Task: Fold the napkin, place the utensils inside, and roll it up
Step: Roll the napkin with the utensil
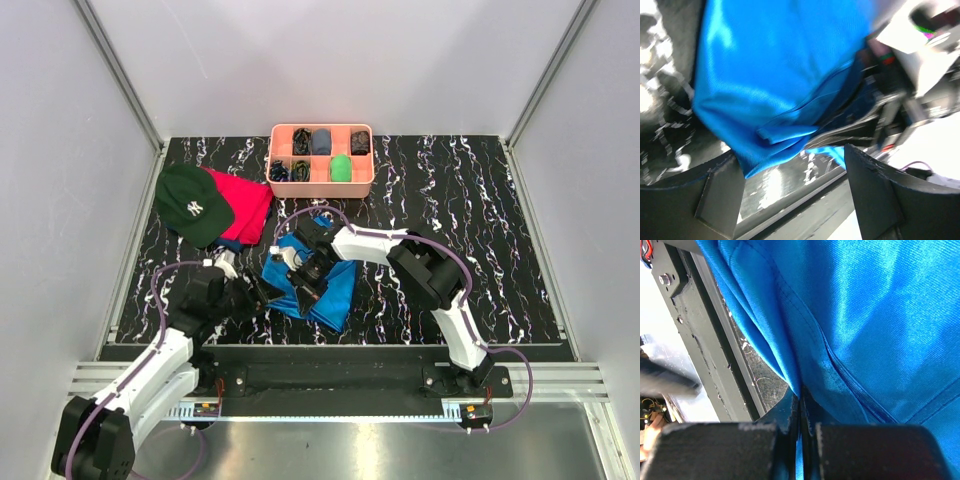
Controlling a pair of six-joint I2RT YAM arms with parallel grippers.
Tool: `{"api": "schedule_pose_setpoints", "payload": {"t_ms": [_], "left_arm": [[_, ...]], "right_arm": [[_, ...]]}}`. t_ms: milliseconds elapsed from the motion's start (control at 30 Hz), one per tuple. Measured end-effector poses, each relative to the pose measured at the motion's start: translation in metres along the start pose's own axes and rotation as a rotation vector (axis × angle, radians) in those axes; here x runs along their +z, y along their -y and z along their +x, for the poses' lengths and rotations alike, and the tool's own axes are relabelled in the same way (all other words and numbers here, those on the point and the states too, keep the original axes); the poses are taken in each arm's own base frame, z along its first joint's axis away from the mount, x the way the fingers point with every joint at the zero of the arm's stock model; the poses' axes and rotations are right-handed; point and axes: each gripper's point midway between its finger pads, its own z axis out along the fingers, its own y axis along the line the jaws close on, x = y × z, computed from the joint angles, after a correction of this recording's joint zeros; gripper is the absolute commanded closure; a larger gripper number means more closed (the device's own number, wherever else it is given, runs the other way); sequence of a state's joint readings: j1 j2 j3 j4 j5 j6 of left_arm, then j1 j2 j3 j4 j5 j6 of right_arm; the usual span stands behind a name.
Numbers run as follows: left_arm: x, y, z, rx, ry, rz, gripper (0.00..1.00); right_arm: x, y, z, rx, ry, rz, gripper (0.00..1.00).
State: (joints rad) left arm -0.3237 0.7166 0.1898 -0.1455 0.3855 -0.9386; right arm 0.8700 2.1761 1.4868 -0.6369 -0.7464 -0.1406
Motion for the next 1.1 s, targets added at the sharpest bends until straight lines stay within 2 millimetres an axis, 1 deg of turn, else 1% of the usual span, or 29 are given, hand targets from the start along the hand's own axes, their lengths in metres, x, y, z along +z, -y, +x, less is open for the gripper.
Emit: {"api": "schedule_pose_setpoints", "payload": {"t_ms": [100, 167, 267, 467, 700, 833, 867, 967, 1100], "left_arm": [[0.001, 0.013, -0.009, -0.020, 0.036, 0.047, 0.21], [0.002, 0.018, -0.014, -0.030, 0.055, 0.064, 0.21], [0.003, 0.016, -0.021, -0.044, 0.088, 0.054, 0.21], [0.002, 0.006, -0.039, -0.015, 0.181, 0.005, 0.21], [-0.002, -0.017, -0.042, 0.078, 0.217, -0.093, 0.23], [-0.004, -0.021, -0.044, 0.119, 0.229, -0.113, 0.29], [-0.004, -0.022, -0.044, 0.122, 0.232, -0.118, 0.33], [-0.004, -0.027, -0.043, 0.139, 0.227, -0.139, 0.39], [-0.002, -0.033, -0.040, 0.144, 0.208, -0.161, 0.44]], "right_arm": [[0.000, 0.000, 0.000, 0.000, 0.000, 0.000, 1.00], [0.000, 0.000, 0.000, 0.000, 0.000, 0.000, 1.00], [0.000, 0.000, 0.000, 0.000, 0.000, 0.000, 1.00], [0.000, 0.000, 0.000, 0.002, 0.000, 0.000, 1.00], [0.001, -0.001, 0.001, 0.015, -0.006, -0.011, 1.00], [0.003, -0.004, 0.002, 0.037, -0.017, -0.037, 1.00], [0.004, -0.004, 0.002, 0.042, -0.021, -0.044, 1.00], [0.006, -0.006, 0.003, 0.068, -0.033, -0.068, 1.00], [0.006, -0.005, 0.003, 0.095, -0.041, -0.092, 1.00]]}}
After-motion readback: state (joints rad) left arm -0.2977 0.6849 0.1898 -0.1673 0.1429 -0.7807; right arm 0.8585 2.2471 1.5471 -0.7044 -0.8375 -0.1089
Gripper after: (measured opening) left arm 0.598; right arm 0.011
